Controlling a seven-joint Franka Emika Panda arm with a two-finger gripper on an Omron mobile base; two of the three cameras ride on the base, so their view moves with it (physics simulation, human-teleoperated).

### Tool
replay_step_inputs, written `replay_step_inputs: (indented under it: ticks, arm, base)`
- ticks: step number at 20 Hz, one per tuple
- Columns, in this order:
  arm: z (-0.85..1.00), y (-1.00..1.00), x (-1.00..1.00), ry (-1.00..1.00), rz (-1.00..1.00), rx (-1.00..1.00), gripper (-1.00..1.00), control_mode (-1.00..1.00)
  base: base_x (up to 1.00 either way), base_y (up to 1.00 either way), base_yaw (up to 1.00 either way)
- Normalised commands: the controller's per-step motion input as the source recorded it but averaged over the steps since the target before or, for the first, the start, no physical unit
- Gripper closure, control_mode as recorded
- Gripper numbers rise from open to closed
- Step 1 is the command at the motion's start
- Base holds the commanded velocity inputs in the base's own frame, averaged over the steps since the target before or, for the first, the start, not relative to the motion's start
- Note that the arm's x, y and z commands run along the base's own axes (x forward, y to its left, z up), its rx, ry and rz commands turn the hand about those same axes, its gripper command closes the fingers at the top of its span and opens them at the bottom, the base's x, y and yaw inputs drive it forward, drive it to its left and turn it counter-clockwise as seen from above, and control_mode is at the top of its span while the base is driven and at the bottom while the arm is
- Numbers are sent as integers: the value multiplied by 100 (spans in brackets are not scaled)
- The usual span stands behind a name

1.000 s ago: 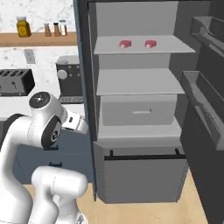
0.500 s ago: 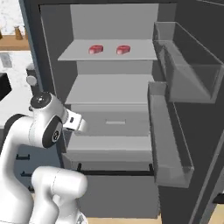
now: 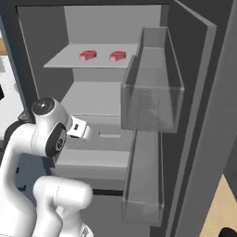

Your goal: Place one lime and one steak in each tupperware on the nearby counter, to pack two identical lunches.

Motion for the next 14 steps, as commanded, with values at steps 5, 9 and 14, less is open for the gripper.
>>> replay_step_inputs:
  ticks: [5,9,14]
  arm:
    - [0,0,0,0,0,0,-100,100]
    - [0,0,0,0,0,0,-100,100]
    - [0,0,0,0,0,0,-100,100]
  base:
    - [39,0,0]
    - [50,0,0]
    - [55,0,0]
